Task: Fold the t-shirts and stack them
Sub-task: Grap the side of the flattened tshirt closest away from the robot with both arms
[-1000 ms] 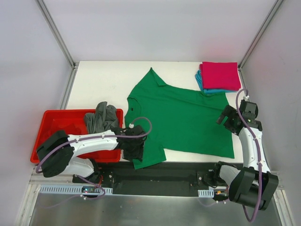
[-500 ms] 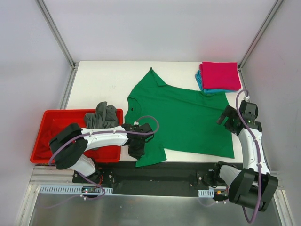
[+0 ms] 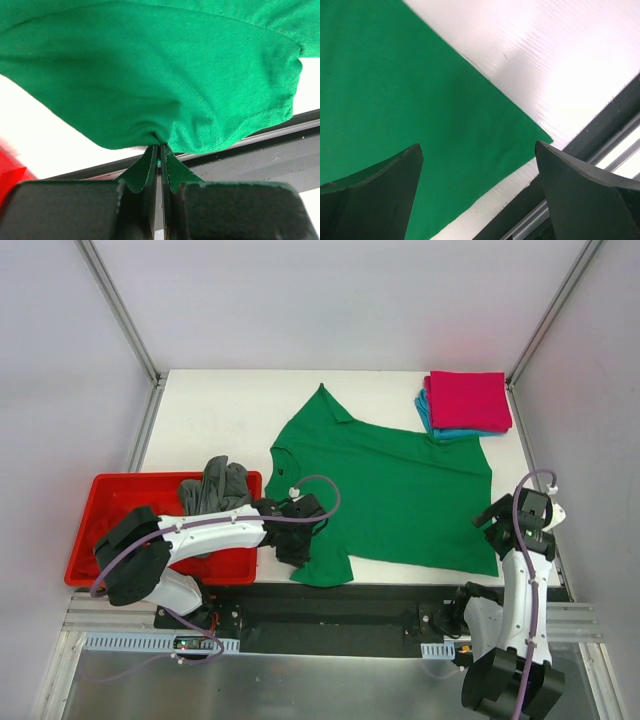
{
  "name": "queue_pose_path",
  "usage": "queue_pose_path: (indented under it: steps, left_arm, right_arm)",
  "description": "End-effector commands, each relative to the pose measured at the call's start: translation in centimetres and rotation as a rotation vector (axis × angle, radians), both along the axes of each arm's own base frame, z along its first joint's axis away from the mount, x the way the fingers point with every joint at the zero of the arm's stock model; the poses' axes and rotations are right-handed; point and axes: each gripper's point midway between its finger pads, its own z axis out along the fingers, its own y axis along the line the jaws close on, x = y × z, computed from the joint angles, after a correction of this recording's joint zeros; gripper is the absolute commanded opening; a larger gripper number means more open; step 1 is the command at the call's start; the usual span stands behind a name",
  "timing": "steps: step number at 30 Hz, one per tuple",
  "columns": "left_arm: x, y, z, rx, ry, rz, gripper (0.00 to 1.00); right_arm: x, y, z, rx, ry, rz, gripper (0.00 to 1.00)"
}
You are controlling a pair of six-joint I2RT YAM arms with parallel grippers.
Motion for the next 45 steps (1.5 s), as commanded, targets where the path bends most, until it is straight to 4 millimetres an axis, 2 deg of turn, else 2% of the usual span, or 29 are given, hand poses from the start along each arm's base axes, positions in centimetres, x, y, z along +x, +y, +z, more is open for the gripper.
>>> queue_pose_path:
  steps: [1, 3, 8, 13, 17, 21, 27, 38, 43, 45]
  left_arm:
    - [0.7, -1.1, 1.9, -0.054, -0.039, -0.039, 0.0]
    - [0.8, -1.4, 2.1, -0.063, -0.043, -0.034, 0.0]
    - [0.9, -1.3, 2.1, -0.062, -0.044, -0.029, 0.0]
    - [1.0, -1.1, 2.1, -0.06, -0.048, -0.043, 0.0]
    - [1.1, -1.2, 2.4, -0.069, -0.059, -0.054, 0.0]
    - [1.4, -0.9, 2.8, -0.079, -0.071, -0.052, 0.0]
    - [1.7, -0.9, 3.0, -0.086, -0.075, -0.041, 0.0]
    - [2.5, -0.7, 3.6, -0.109, -0.083, -0.044, 0.0]
    - [3.2, -0.4, 4.2, -0.124, -0.094, -0.038, 0.0]
    - [3.5, -0.4, 4.4, -0.133, -0.098, -0.039, 0.0]
  right_arm:
    - [-2.2, -0.2, -1.9, 0.046, 0.059, -0.141, 0.96]
    - [-2.6, -0.7, -2.5, 0.04, 0.068, -0.19, 0.99]
    - [-5.2, -2.0, -3.6, -0.021, 0.116, -0.322, 0.81]
    - [-6.0, -0.9, -5.1, 0.028, 0.103, -0.356, 0.77]
    - [-6.1, -0.9, -5.2, 0.035, 0.089, -0.377, 0.75]
    - [-5.3, -1.2, -5.4, 0.035, 0.082, -0.377, 0.72]
    - [-4.7, -0.8, -6.9, 0.075, 0.108, -0.375, 0.66]
    - [-4.1, -1.6, -7.2, 0.061, 0.101, -0.413, 0.58]
    - [-3.5, -1.2, -8.4, 0.097, 0.13, -0.383, 0.57]
    - [-3.5, -1.0, -8.7, 0.109, 0.145, -0.378, 0.53]
